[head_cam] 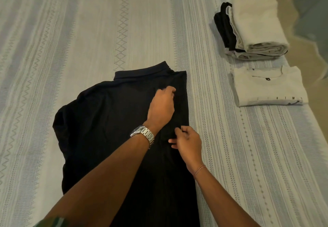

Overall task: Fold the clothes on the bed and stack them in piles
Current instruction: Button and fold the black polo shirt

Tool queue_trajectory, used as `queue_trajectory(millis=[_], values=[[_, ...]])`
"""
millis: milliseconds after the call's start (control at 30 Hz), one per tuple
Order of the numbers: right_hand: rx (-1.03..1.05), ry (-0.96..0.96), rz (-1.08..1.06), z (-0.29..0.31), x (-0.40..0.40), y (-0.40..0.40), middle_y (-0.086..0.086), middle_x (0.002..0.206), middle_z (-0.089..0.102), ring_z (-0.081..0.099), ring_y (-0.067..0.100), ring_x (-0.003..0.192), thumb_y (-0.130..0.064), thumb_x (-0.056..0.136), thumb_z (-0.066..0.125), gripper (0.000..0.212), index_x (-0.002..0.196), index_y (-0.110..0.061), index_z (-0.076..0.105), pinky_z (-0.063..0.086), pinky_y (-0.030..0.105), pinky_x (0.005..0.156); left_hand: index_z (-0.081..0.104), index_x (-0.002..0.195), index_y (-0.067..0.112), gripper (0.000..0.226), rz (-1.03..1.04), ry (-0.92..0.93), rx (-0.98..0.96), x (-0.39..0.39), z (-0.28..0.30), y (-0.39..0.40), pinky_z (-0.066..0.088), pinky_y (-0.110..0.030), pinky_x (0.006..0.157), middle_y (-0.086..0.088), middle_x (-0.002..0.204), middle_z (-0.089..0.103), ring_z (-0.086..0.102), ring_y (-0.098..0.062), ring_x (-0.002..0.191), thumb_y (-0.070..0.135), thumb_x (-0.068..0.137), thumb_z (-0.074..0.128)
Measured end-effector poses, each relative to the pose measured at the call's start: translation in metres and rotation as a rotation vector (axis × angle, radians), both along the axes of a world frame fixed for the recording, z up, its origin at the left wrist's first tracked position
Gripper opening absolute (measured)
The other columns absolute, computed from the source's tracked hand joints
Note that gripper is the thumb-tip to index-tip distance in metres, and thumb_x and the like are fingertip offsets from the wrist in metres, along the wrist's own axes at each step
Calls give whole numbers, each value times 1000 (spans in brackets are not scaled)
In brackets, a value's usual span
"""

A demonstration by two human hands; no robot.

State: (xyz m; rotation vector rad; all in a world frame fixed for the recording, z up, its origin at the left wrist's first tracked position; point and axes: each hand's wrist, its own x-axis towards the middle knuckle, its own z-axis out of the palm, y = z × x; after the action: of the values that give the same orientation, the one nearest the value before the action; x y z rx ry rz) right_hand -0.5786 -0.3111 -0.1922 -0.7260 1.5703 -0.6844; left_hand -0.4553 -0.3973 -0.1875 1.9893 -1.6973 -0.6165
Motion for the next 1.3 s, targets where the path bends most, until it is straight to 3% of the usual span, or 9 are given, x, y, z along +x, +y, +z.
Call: queue_trajectory(millis=[100,267,433,567,667,800,1100,1200,1300], values=[[-33,191,118,0,5,-6,-6,65,73,73,10,64,-53,85,75,31,93,-27,62,62,38,68,49,145,14,43,-133,-192,17,14,1,-4,51,-43,95,-7,136,57,51,-25,121,12,102,52],[-42,244,141,-10,6,-7,-2,65,71,73,11,61,-31,94,70,19,78,-23,62,62,47,71,45,148,16,49,-346,-465,125,30,3,-21,47,-40,99,-5,142,50,49,-25,124,36,103,52],[-29,82,118,-4,-4,-9,5,86,73,75,14,70,-22,100,63,6,96,-19,63,64,44,72,64,115,18,24,-297,-335,126,38,6,-37,45,-32,77,-3,112,59,58,-20,101,36,101,57],[-220,249,106,-1,-16,-7,0,82,70,69,13,66,-23,99,63,17,109,-25,49,60,34,64,64,104,20,16,-191,-165,20,33,8,-41,47,-33,73,1,100,62,58,-15,88,33,102,56],[-293,404,194,-4,-20,-3,-7,74,66,63,9,62,-25,99,62,13,108,-31,54,57,39,60,61,108,21,17,-182,-217,43,26,0,-36,52,-38,75,0,102,61,58,-17,90,35,103,53],[-269,595,300,-7,-15,-1,-16,84,61,60,3,74,-52,93,64,23,109,-40,52,53,31,63,57,124,17,26,-166,-284,2,16,-11,-29,54,-36,76,-4,118,57,55,-20,103,32,103,53],[-149,707,241,-7,-15,1,-14,81,58,56,2,68,-43,95,63,17,83,-31,60,38,24,55,57,129,11,45,-110,-474,10,14,-21,-19,46,-40,92,-10,127,54,49,-27,115,47,101,50],[-251,703,214,-3,-13,-11,-16,87,56,57,3,77,-38,95,63,13,88,-30,57,40,25,60,52,138,11,51,-14,-372,2,15,-18,-21,47,-41,96,-12,138,50,47,-29,122,46,100,53],[-361,644,232,-2,-2,-41,-12,106,56,53,8,99,-41,98,59,22,110,-23,56,45,28,77,48,143,13,52,-15,-253,3,17,-16,-34,44,-42,102,-9,140,52,47,-27,125,43,102,52]])
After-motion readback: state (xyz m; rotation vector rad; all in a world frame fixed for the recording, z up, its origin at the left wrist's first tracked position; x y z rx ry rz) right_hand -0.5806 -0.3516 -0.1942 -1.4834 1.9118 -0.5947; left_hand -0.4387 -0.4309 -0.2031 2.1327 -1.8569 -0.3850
